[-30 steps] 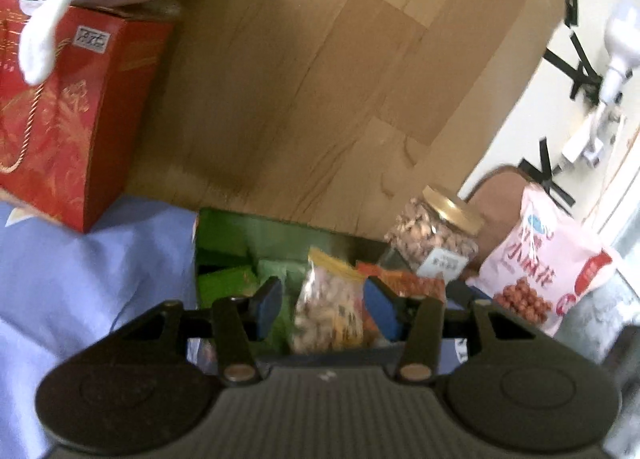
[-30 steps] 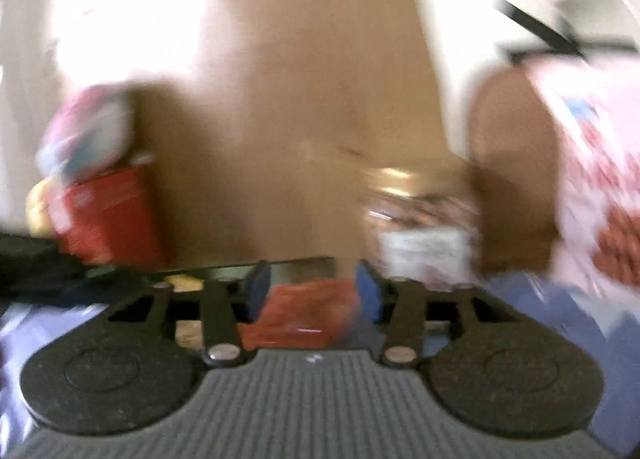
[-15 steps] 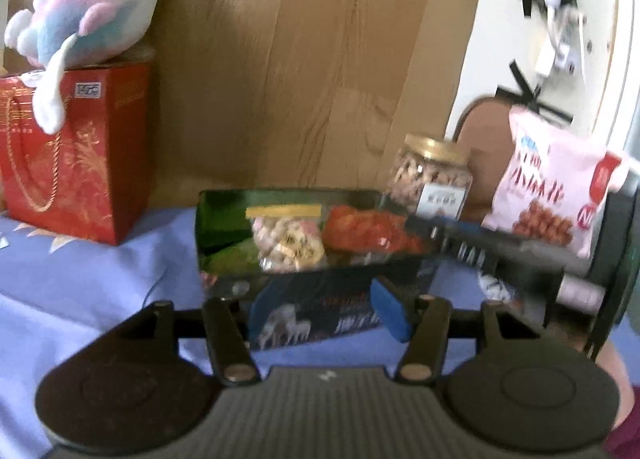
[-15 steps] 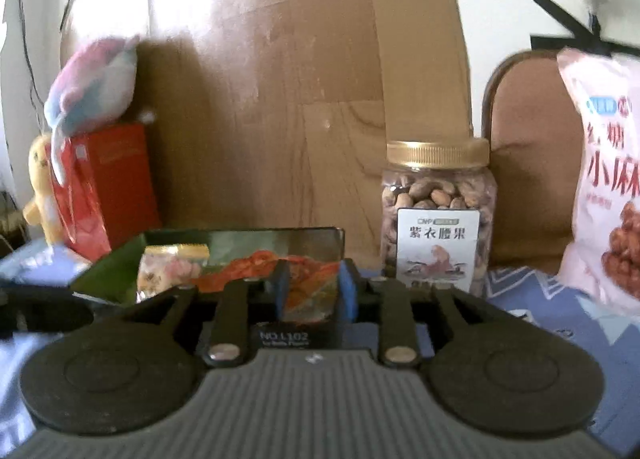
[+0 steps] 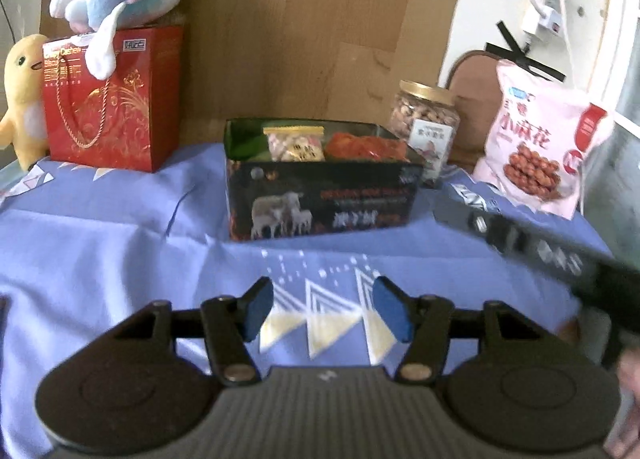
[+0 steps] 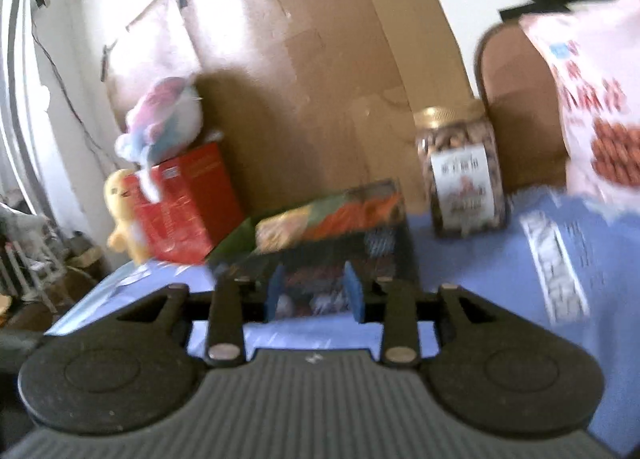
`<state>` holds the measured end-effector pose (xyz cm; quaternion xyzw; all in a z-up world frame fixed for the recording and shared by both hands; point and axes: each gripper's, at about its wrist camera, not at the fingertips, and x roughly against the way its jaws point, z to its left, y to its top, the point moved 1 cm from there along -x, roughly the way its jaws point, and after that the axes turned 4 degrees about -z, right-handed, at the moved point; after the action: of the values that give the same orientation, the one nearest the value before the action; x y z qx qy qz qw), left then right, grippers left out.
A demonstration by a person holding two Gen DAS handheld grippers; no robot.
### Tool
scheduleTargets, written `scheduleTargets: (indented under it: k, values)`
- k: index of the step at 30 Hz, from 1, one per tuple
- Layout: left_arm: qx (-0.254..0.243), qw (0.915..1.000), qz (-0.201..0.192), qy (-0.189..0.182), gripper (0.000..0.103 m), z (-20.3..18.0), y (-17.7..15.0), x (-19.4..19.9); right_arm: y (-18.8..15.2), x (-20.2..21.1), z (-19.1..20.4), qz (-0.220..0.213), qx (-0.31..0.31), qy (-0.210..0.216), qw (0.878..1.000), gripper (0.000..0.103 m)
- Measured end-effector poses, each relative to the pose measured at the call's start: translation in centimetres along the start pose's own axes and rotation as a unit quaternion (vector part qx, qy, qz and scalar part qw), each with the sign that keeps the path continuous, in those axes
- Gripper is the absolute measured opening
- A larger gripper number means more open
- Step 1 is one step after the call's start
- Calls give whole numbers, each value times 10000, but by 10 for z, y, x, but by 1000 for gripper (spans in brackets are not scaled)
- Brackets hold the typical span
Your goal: Organize snacks
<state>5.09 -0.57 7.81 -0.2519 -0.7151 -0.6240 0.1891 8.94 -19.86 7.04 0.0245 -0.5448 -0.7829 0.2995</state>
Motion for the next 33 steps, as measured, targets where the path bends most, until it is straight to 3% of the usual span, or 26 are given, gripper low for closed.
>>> scheduleTargets:
  k: [5, 12, 14, 15, 17, 23, 28, 33]
  values:
    - [-166, 9999, -6, -38, 59, -8, -24, 25, -31, 46, 12, 51, -447, 54, 9990, 40]
    - [-232, 9997, 60, -43, 60, -13, -55, 55, -53, 80, 39, 147, -503, 119, 9986, 41]
    - [-246, 9997, 9, -22, 68, -14, -62, 65, -53, 89, 45, 116, -565, 165, 9982, 43]
    - [-253, 9997, -35, -6, 78, -14, -64, 69, -53, 94, 49, 75, -548, 171, 9983, 46]
    - [-301, 9994, -180, 53, 85, -15, -67, 80, -54, 106, 58, -42, -424, 146, 9990, 48]
    - [-419, 9983, -371, 178, 89, -18, -78, 105, -61, 133, 78, -321, -164, -33, 9993, 56]
    - [-545, 9967, -477, 360, 103, -20, -90, 119, -60, 148, 89, -533, -35, -264, 9982, 94]
    - [-441, 9969, -442, 482, 103, -15, -92, 129, -63, 156, 96, -403, -2, -359, 9985, 101]
